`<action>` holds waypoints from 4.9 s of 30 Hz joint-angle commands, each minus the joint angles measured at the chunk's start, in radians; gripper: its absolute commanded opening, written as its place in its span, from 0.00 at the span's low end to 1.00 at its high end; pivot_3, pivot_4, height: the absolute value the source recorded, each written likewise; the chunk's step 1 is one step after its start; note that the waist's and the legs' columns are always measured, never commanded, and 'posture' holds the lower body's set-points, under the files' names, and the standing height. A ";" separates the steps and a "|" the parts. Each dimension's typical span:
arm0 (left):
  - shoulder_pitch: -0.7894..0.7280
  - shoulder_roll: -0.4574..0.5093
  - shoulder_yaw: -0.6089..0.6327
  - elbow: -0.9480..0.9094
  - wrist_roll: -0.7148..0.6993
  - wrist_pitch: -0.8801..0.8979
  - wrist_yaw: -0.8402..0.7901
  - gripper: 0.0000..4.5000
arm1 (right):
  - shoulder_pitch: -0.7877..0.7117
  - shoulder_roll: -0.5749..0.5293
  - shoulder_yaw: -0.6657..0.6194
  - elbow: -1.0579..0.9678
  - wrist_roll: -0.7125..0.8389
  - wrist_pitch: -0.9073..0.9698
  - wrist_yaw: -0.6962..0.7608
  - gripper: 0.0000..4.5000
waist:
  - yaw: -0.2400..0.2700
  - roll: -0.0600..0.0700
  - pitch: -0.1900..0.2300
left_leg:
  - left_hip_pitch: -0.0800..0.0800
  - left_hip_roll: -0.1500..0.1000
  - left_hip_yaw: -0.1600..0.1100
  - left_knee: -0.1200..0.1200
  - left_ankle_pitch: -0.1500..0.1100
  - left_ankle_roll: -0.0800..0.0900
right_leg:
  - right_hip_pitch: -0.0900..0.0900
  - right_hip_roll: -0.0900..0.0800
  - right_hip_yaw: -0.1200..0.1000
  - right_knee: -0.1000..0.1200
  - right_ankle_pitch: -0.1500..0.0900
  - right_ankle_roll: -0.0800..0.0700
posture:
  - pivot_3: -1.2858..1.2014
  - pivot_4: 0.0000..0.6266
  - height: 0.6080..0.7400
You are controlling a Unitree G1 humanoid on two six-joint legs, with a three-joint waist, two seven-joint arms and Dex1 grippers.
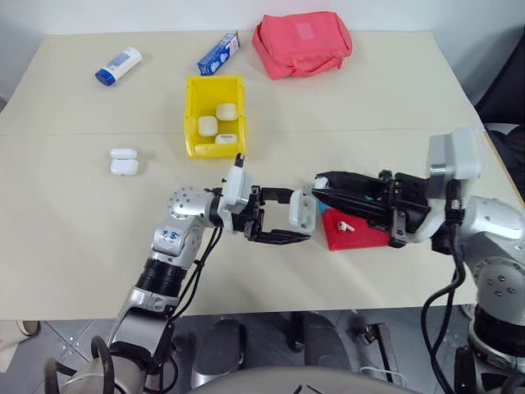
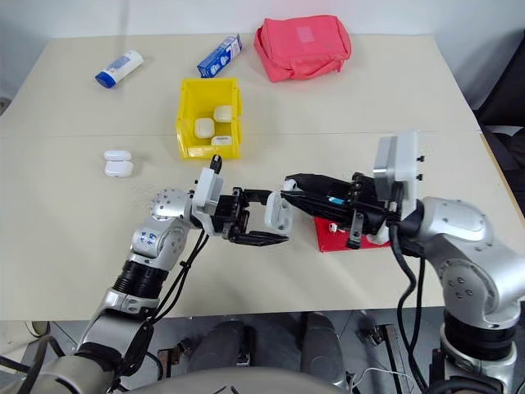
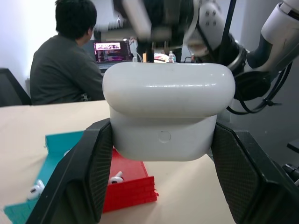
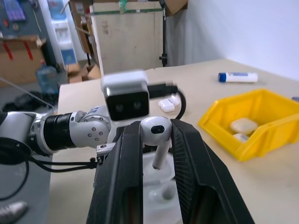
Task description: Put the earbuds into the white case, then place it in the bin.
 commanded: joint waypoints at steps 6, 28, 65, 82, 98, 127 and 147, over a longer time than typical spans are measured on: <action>-0.003 0.011 0.022 -0.041 -0.037 0.002 -0.019 0.62 | 0.017 0.032 0.079 0.050 -0.053 -0.129 -0.007 0.11 | 0.000 0.000 0.000 | 0.000 0.000 0.000 0.000 0.000 0.000 | 0.000 0.000 0.000 0.000 0.000 0.000 | 0.52 0.24 1.00; -0.028 0.021 0.056 -0.036 -0.046 -0.012 -0.025 0.62 | 0.064 -0.004 0.216 0.251 -0.210 -0.364 0.127 0.11 | -0.001 0.000 0.000 | 0.000 0.000 0.001 0.000 0.000 0.001 | 0.000 0.001 0.000 0.000 0.000 0.000 | 0.52 0.24 1.00; -0.036 0.026 0.070 -0.006 -0.031 -0.038 -0.011 0.62 | -0.002 -0.111 0.215 0.247 -0.209 -0.312 0.142 0.54 | -0.001 0.000 0.000 | 0.000 0.001 0.000 -0.001 0.000 -0.001 | 0.000 -0.001 0.000 -0.001 0.000 0.000 | 0.52 0.24 1.00; -0.050 0.055 0.069 0.058 -0.003 -0.028 -0.003 0.62 | 0.508 -0.283 -0.323 -0.003 -0.262 -0.159 -0.031 0.54 | 0.024 0.000 0.000 | -0.001 0.001 -0.001 -0.005 0.000 0.000 | 0.000 -0.001 -0.002 -0.008 0.000 0.001 | 0.52 0.24 1.00; -0.074 0.053 0.081 0.131 0.011 -0.067 -0.015 0.62 | 0.752 -0.257 -0.562 -0.110 -0.243 -0.096 -0.071 0.54 | 0.027 0.000 0.000 | 0.000 0.001 0.001 -0.005 -0.002 0.003 | 0.000 0.000 0.001 -0.010 0.000 0.000 | 0.52 0.24 1.00; 0.100 0.066 0.091 -0.072 0.016 -0.074 0.119 0.62 | -0.489 -0.500 0.576 0.720 -0.795 -0.080 0.248 0.54 | -0.003 0.001 0.001 | -0.001 0.001 0.001 -0.006 0.000 0.000 | -0.001 -0.001 -0.002 -0.008 0.001 0.000 | 0.52 0.24 1.00; 0.140 0.070 0.082 -0.119 0.013 -0.068 0.155 0.62 | -0.602 -0.375 0.628 0.913 -0.977 -0.169 0.370 0.54 | -0.005 0.002 0.000 | -0.001 0.000 0.001 -0.006 0.002 -0.003 | -0.001 0.000 -0.002 -0.007 0.001 0.001 | 0.52 0.24 1.00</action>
